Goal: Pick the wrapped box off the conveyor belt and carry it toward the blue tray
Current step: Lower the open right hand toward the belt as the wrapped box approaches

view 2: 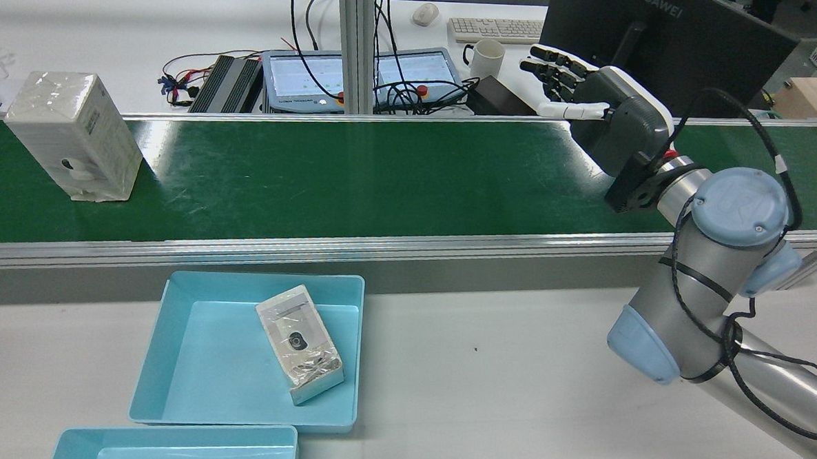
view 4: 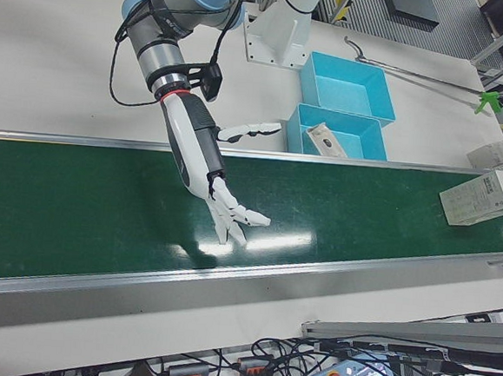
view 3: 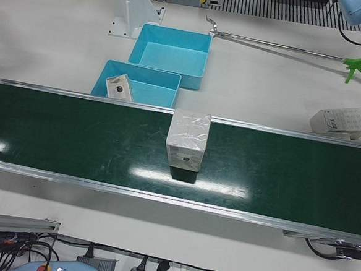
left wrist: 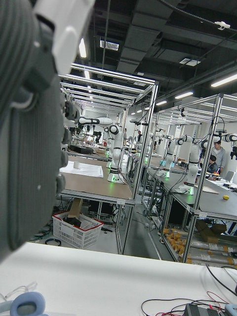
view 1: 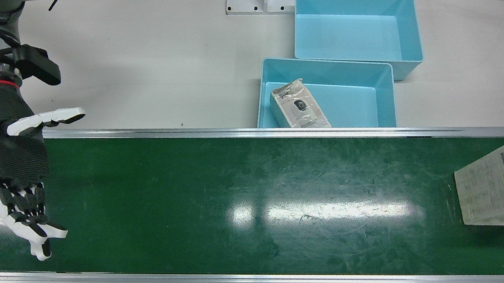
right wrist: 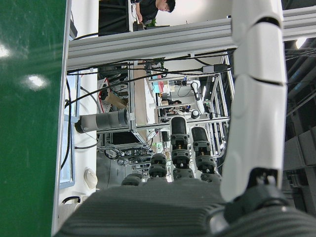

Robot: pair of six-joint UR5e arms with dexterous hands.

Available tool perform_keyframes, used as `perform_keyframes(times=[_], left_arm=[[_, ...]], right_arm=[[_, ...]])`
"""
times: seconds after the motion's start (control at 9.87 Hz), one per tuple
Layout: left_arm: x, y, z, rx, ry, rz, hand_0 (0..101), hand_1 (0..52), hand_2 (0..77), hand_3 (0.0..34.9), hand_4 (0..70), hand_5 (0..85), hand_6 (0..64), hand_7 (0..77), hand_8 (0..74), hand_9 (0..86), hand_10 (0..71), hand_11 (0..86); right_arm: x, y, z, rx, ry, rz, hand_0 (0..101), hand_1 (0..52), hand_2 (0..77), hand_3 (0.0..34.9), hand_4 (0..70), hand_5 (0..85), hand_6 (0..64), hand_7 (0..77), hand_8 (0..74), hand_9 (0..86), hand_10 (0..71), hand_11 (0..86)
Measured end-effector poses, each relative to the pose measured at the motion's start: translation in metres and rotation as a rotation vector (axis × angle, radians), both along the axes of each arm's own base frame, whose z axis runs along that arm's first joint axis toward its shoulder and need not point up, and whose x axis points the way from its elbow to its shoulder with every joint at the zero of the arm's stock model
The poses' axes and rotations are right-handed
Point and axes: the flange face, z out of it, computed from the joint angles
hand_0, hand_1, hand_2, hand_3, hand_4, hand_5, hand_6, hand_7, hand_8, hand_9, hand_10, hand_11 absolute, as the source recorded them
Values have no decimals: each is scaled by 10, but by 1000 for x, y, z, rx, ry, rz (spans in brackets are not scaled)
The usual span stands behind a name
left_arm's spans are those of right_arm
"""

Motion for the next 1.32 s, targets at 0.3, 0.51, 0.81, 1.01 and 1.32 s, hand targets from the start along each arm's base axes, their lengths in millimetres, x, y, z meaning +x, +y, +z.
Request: perform_keyframes(times=[0.3,0.51,0.81,1.01,1.32], left_arm=[[0,0,0,0,0,0,0,0,5,0,0,11,5,5,5,5,5,5],[0,0,0,0,0,0,0,0,5,0,0,5,5,5,5,5,0,5],[0,0,0,0,0,0,0,0,11,0,0,11,5,5,5,5,5,5],[0,0,0,0,0,0,0,0,5,0,0,5,5,5,5,5,0,5],[0,0,0,0,0,0,0,0,11,0,0,11,5,5,5,5,5,5]], right_arm=[[-1,0,-1,4,-2,-3,479,131,82,0,109,185,93,224,65,87,5,11],[-2,0,-1,5,-4,-3,479,131,65,0,109,185,93,224,76,87,5,11],[-1,1,-2,5,-7,-3,495,175,87,0,125,207,93,224,87,98,5,11],[0,1,-1,3,-9,-4,500,175,87,0,136,207,98,224,87,98,0,11],[-1,1,-1,8,-11,-6,504,158,98,0,147,213,109,245,87,98,5,11]])
